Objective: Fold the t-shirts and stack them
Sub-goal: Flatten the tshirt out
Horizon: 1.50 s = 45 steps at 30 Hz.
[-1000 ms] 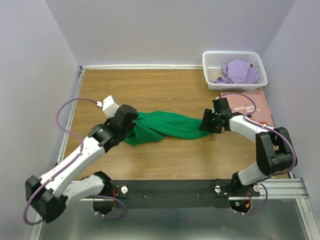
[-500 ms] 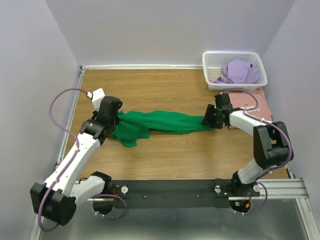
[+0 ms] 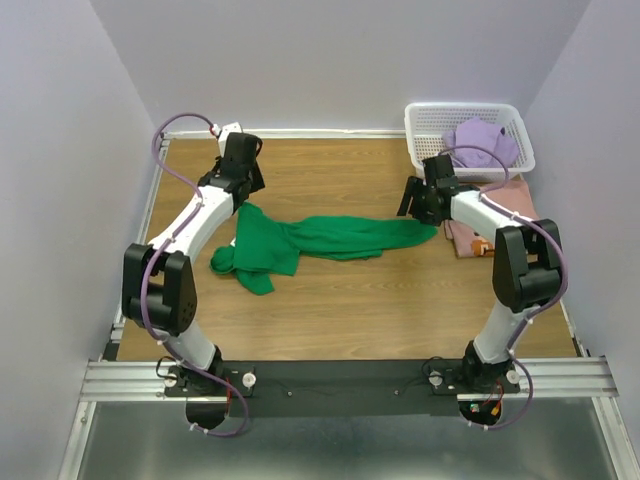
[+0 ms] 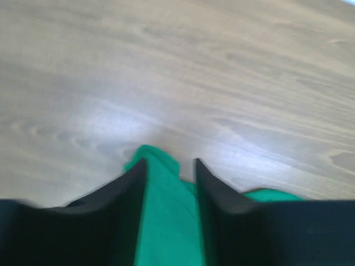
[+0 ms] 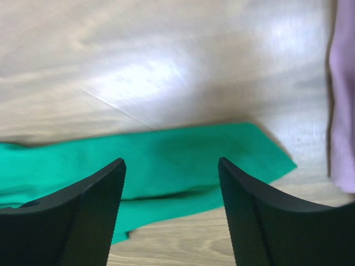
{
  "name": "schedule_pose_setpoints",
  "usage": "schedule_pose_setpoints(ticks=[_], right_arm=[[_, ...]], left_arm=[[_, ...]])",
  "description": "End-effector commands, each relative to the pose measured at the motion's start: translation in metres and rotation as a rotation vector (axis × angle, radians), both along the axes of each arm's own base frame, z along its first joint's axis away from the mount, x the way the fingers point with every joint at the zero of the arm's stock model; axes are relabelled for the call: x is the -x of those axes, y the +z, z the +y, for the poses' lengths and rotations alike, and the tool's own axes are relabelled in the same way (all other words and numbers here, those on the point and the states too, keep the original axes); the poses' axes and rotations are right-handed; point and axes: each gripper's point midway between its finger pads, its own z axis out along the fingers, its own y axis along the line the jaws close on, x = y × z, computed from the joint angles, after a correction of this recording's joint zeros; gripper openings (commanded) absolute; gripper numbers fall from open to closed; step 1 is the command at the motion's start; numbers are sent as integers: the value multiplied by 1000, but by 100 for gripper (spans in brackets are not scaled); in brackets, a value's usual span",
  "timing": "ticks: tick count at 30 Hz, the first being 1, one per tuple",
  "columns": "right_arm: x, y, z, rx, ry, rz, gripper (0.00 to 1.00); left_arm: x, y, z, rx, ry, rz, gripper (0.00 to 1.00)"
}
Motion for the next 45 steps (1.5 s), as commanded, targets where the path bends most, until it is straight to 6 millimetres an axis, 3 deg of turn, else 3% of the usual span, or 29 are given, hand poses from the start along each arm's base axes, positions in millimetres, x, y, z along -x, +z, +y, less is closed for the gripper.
schedule_pose_setpoints(ticks=[1,2,4,6,7,8,9,11,14,15,20,31,45], right_arm=[[2,19,-7,24,11,-15,78],[5,30,-7,16,17,-38,78],[21,25,-7,7,26,-20,79],[32,36,-8,-3,30,-43,79],[43,30,-10,1,33,-27,79],[47,38,-11,-5,34,-48,79],[52,38,-12,-5,34,-49,79],[65,35,-9,-27,50,-37,79],[75,38,-8,-46,52,-42,79],[78,37,-8,-53,54,-38,79],[84,34,-6,-65,57,-27,79],[89,27,-9,-49,57,-14,79],[89,24,-10,-44,54,-7,79]], left_arm=[[-4,40,-9,41,-64,-130,64],[3,39,-8,56,-54,-132,74],[33,28,2,64,-23,-108,81],[68,10,11,89,28,-62,82],[80,6,13,101,43,-52,82],[91,1,15,124,64,-44,81],[109,-20,18,129,75,1,81],[126,-15,17,175,72,-29,78],[151,-28,18,230,95,-14,77],[161,-42,19,236,106,13,77],[169,-60,22,266,145,10,79],[150,-84,5,259,67,79,78],[147,-60,-4,290,-1,13,62]])
